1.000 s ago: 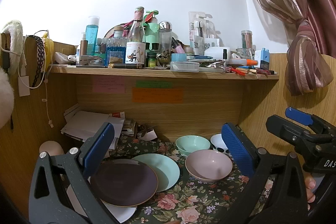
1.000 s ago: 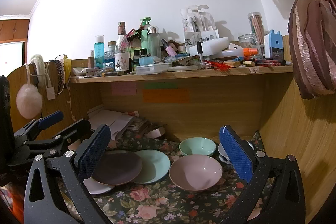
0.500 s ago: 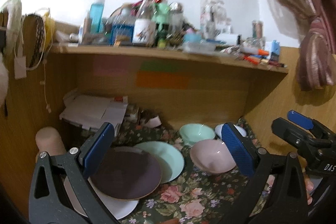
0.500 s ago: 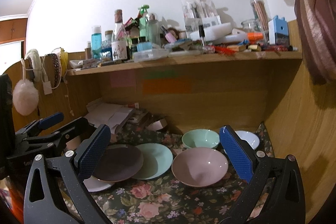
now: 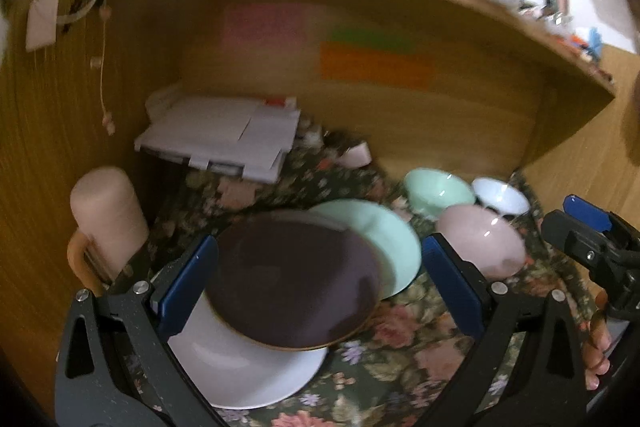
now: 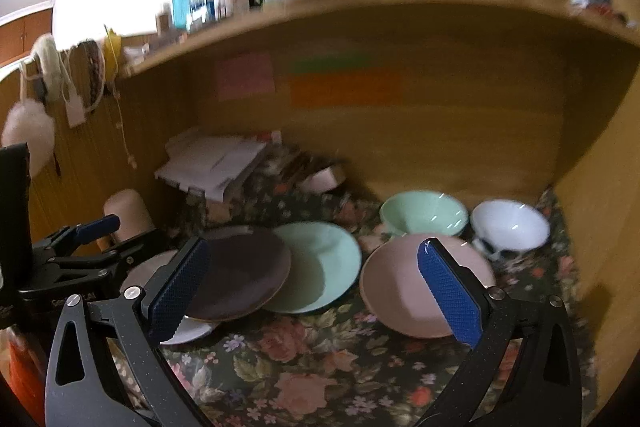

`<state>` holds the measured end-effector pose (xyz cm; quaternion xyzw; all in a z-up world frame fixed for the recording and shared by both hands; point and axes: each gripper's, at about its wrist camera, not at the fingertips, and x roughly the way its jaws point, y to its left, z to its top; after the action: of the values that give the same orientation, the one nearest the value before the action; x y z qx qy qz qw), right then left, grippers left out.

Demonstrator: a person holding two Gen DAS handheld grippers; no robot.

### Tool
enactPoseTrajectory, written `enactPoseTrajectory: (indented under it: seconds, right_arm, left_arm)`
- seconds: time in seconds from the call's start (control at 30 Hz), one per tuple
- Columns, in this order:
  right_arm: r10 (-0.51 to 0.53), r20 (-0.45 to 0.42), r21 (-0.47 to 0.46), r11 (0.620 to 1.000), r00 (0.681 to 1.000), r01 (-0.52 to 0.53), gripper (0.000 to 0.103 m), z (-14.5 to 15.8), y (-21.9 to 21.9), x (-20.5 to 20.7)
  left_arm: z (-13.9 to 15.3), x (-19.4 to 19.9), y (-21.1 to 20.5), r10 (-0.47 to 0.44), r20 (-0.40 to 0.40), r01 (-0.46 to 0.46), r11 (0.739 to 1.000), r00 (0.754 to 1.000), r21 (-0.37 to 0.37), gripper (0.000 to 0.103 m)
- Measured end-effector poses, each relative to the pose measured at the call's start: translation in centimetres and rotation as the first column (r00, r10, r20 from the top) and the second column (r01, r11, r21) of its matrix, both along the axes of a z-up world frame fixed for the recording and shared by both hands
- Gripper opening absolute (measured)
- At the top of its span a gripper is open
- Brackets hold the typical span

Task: Organize plates and bowls

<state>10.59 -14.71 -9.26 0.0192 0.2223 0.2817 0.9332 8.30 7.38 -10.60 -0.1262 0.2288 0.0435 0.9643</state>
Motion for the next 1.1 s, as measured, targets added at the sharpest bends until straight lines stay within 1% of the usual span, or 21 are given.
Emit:
enactPoseTrajectory:
  seconds: [0.13, 0.27, 0.3, 0.43, 0.53, 0.6, 0.7, 0.73, 0.77, 0.8, 0.83, 0.9, 0.97, 1.0, 1.1]
  right_arm:
    - [0.033, -0.070, -0.015, 0.999, 0.997, -0.034, 0.103, -1.8, 1.6, 2.0]
    - [0.048, -0.125, -0.036, 0.998, 0.991, -0.053, 0.103, -3.2, 3.5, 3.5]
    - [0.057, -0.144, -0.039, 0.997, 0.988, -0.063, 0.103, -3.6, 4.0, 4.0]
    - [0.081, -0.191, -0.057, 0.994, 0.978, -0.093, 0.103, -4.6, 5.6, 5.2]
    - [0.091, -0.216, -0.092, 0.989, 0.972, -0.113, 0.103, -5.3, 7.0, 6.1]
    - [0.099, -0.233, -0.116, 0.985, 0.967, -0.129, 0.103, -5.8, 8.0, 6.7]
    - [0.103, -0.245, -0.154, 0.978, 0.964, -0.144, 0.103, -6.4, 9.3, 7.4]
    - [0.111, -0.267, -0.177, 0.971, 0.957, -0.162, 0.102, -6.6, 9.5, 7.6]
    - [0.111, -0.270, -0.183, 0.969, 0.956, -0.165, 0.102, -6.7, 9.7, 7.8]
    - [0.113, -0.276, -0.191, 0.967, 0.954, -0.170, 0.102, -7.0, 10.1, 8.1]
    - [0.114, -0.280, -0.198, 0.965, 0.953, -0.173, 0.100, -7.1, 10.3, 8.3]
    - [0.110, -0.288, -0.220, 0.959, 0.951, -0.177, 0.094, -7.5, 10.9, 8.7]
    - [0.108, -0.295, -0.234, 0.955, 0.949, -0.182, 0.086, -7.9, 11.3, 9.0]
    - [0.108, -0.302, -0.239, 0.953, 0.947, -0.185, 0.084, -8.1, 11.6, 9.3]
    - [0.099, -0.314, -0.249, 0.951, 0.944, -0.182, 0.076, -8.6, 11.9, 9.7]
  left_arm:
    - [-2.4, 1.2, 1.9, 0.010, -0.097, -0.012, 1.000, 0.995, -0.015, 0.103]
    - [-4.5, 2.1, 4.0, 0.005, -0.198, -0.012, 0.999, 0.980, -0.035, 0.103]
    - [-4.7, 1.9, 4.5, 0.014, -0.220, -0.017, 1.000, 0.975, -0.011, 0.103]
    - [-6.4, 2.5, 6.2, 0.045, -0.264, -0.042, 0.999, 0.963, 0.015, 0.103]
    - [-7.7, 3.0, 7.6, 0.060, -0.298, -0.069, 0.997, 0.953, -0.020, 0.103]
    - [-8.4, 3.1, 8.6, 0.091, -0.316, -0.106, 0.994, 0.944, -0.029, 0.103]
    - [-9.3, 3.4, 9.6, 0.090, -0.333, -0.110, 0.993, 0.939, -0.043, 0.103]
    - [-9.3, 3.4, 9.9, 0.089, -0.339, -0.109, 0.993, 0.936, -0.040, 0.103]
    - [-9.6, 3.6, 10.2, 0.086, -0.345, -0.107, 0.993, 0.935, -0.044, 0.102]
    - [-9.8, 3.7, 10.4, 0.080, -0.353, -0.102, 0.994, 0.932, -0.044, 0.097]
    - [-9.9, 3.9, 10.4, 0.073, -0.362, -0.094, 0.995, 0.929, -0.040, 0.091]
    - [-10.2, 4.4, 10.4, 0.048, -0.383, -0.066, 0.997, 0.923, -0.033, 0.085]
    - [-10.4, 4.5, 10.4, 0.040, -0.387, -0.058, 0.998, 0.921, -0.033, 0.084]
    - [-10.4, 4.5, 10.5, 0.036, -0.385, -0.054, 0.998, 0.922, -0.037, 0.084]
    - [-10.6, 4.7, 10.7, 0.014, -0.390, -0.042, 0.997, 0.921, -0.062, 0.078]
